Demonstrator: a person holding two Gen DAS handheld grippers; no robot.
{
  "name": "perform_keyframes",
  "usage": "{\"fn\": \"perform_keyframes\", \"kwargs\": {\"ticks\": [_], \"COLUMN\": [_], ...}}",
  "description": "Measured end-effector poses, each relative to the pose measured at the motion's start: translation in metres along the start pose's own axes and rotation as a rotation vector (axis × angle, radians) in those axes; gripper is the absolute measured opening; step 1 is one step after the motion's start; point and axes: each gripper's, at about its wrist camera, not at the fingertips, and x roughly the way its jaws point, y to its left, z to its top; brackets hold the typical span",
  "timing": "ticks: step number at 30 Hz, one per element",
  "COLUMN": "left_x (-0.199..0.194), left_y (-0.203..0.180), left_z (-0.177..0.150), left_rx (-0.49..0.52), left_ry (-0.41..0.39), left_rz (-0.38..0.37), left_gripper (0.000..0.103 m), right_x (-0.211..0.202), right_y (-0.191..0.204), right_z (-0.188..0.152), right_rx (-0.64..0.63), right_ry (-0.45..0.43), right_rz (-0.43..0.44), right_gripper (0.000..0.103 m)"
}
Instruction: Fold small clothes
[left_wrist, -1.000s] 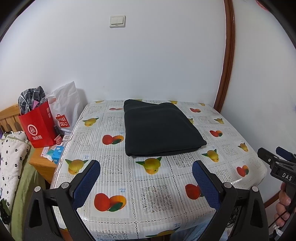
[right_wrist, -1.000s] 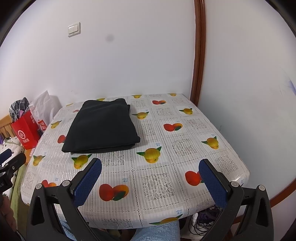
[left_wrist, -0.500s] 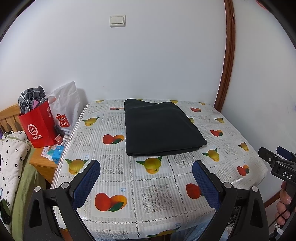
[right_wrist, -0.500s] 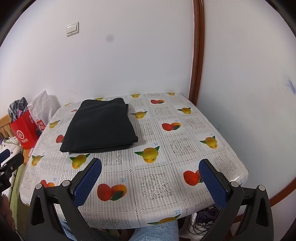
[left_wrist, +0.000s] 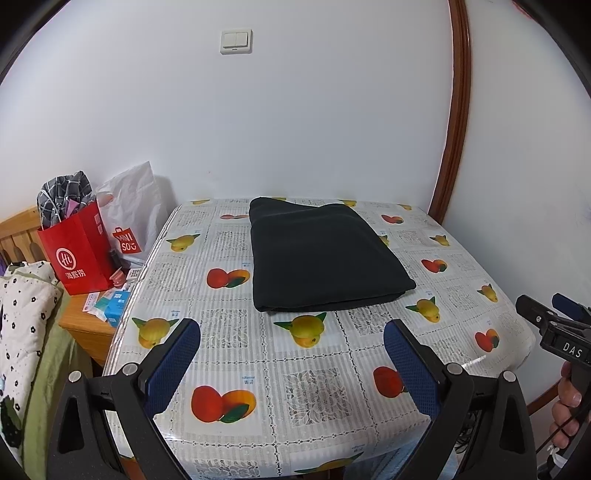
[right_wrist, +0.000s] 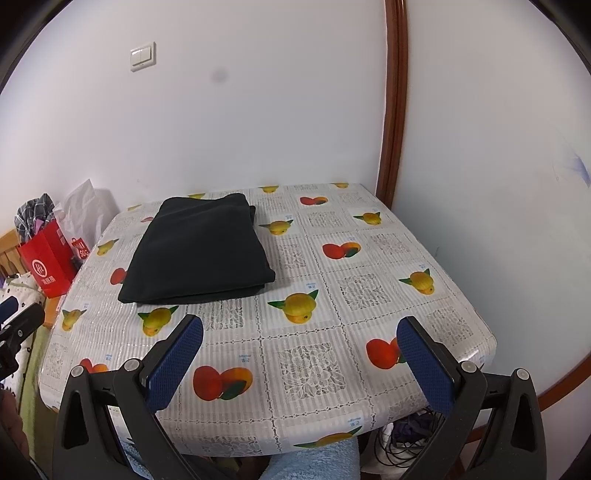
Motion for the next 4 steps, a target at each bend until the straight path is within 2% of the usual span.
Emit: {"fn": "perform_keyframes", "kwargs": {"ticks": [4], "left_x": [0.0012], "left_y": [0.0007], "left_z": [0.0009], "left_rx": [0.003], "left_ry": [-0.004], "left_rz": [-0.004], "left_gripper": [0.1], "right_x": [0.002], "right_y": [0.0022], "right_z": [0.0003], "right_rx": [-0.008], "right_ry": [-0.001], "right_rz": [-0.001], "right_gripper": [0.103]}}
